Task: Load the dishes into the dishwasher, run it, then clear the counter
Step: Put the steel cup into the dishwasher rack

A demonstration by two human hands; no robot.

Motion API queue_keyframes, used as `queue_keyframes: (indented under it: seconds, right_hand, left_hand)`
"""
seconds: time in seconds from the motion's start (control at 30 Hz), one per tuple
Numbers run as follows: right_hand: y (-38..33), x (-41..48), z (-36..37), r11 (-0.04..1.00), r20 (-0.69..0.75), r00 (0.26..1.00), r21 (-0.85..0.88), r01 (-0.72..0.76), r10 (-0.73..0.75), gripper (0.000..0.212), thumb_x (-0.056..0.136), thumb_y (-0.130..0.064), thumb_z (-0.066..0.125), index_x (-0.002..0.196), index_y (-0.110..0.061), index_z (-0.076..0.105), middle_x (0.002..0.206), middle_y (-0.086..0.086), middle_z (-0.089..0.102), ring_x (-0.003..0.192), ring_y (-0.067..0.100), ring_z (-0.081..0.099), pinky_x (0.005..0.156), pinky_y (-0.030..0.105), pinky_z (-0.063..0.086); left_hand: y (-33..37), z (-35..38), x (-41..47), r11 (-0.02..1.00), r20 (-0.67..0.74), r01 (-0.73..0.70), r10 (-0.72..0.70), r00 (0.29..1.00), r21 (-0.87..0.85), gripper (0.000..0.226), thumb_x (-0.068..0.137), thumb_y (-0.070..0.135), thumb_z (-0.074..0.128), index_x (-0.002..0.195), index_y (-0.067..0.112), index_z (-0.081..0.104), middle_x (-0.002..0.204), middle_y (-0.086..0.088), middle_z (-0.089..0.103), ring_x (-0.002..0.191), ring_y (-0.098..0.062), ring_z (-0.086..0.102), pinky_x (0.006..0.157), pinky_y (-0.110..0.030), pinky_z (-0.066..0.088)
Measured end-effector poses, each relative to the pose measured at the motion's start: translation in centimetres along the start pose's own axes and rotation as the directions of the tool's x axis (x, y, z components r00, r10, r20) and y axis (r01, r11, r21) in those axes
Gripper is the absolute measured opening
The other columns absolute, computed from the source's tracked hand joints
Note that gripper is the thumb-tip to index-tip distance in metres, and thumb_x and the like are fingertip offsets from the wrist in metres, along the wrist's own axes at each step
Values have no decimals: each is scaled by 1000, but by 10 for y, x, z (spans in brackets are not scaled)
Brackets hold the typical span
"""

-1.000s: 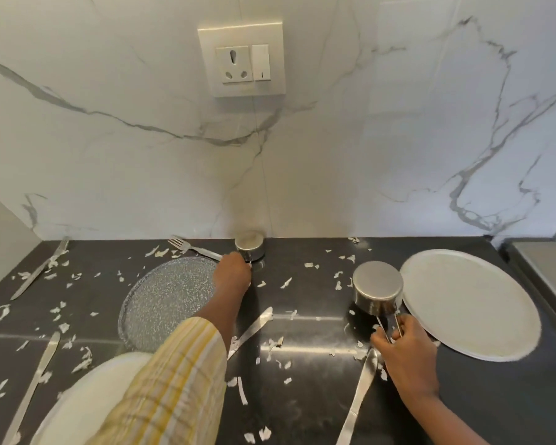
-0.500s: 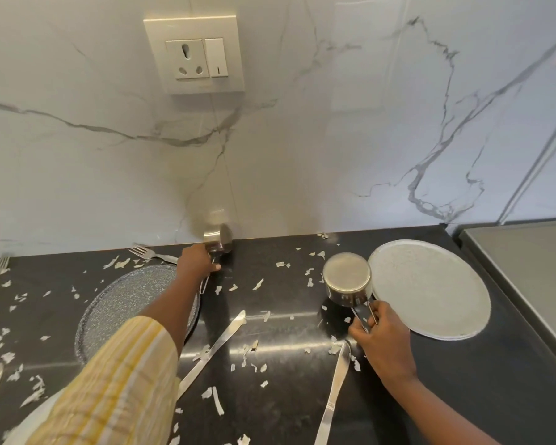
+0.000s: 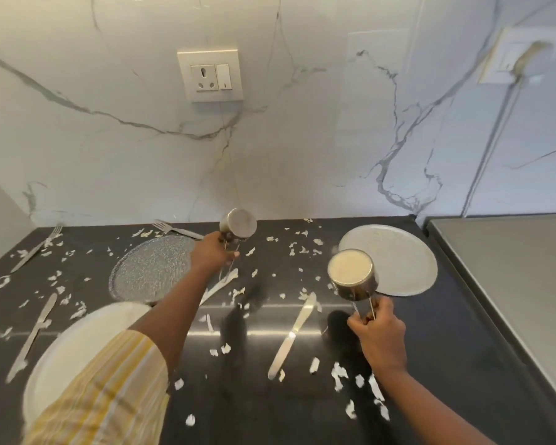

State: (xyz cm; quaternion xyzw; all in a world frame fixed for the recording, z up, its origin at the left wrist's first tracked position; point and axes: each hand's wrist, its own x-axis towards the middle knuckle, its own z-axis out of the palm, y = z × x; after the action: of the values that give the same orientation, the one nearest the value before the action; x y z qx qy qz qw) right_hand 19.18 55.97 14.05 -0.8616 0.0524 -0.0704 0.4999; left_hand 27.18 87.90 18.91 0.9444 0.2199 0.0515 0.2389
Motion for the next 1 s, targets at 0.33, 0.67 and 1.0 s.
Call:
queue_keyframes:
  seconds: [0.33,0.67,1.0]
  right_hand:
    - [72,-138,-123,991,84,988,61,121,-126,31,81,-7,68,97,-17,44,79,-1,57,72,16,57,66,24,45]
    - [142,-249,-198,999,67,997,45,23,-26,27,86,-12,63,100,-20,41,60,-6,51,52,3,50,49,6,42]
    - [229,-379,-261,909,15,920,150,-389,391,16,92,-8,52,106,-12,45,74,3,58,60,14,55,49,18,44]
  left_hand:
    - [62,26,-265,755,207,148,-17,978,-639,31,74,-2,74,98,7,57,74,-3,60,56,-13,62,51,-23,52]
    - [84,100,-462,750,482,231,131,866,-619,25,84,-9,56,100,10,55,64,2,66,58,-8,61,50,-20,42]
    - [65,182,-570,740,703,448,46,710,-502,23,80,-10,63,89,8,51,73,-12,62,58,-17,59,53,-22,42]
